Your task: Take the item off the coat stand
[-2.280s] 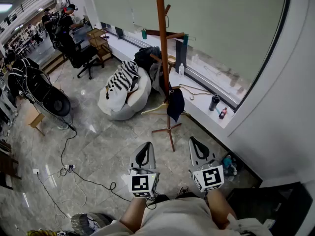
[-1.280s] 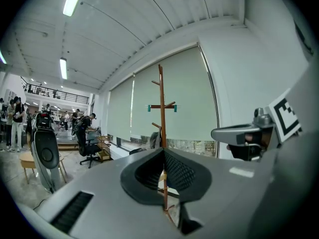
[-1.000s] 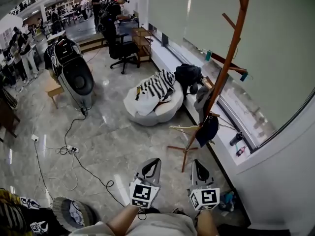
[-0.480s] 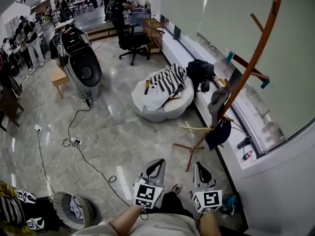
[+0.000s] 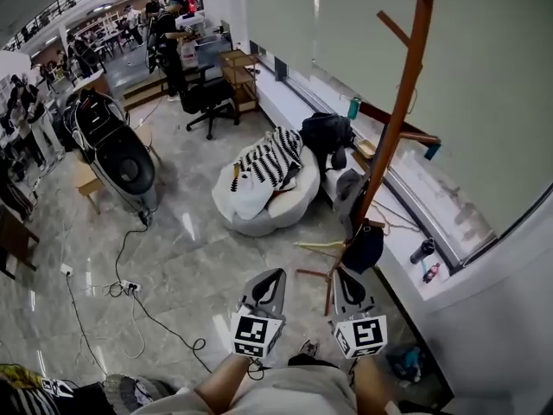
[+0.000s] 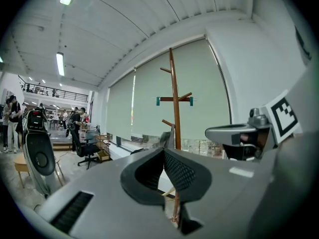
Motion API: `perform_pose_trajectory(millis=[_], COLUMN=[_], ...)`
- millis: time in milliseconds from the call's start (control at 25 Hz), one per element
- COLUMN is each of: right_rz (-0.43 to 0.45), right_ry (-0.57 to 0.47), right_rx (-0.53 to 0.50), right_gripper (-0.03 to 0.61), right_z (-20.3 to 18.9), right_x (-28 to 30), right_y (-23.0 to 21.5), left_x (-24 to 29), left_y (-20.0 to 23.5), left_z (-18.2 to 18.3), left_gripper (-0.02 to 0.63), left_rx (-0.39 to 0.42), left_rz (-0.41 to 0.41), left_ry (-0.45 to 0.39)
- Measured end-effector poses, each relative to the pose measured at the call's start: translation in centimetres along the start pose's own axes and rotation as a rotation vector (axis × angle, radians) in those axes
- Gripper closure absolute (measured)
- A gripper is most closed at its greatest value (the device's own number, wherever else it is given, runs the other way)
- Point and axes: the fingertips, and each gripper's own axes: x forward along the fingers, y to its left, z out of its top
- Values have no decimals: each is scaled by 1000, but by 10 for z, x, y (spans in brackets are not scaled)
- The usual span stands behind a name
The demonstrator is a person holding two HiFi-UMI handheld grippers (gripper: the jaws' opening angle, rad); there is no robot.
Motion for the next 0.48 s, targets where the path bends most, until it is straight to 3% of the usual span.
perform_pose_trajectory(millis=[480], right_rz=[-62], right_ry=[61], right_rx=[64], right_gripper=[574], right_z=[-37], right_x=[8], right_y=[-102], left_x=[106], left_y=[-51], left_z=[-18], left_gripper=[604], left_rx=[-9], left_rz=[-89], left_ry=[98])
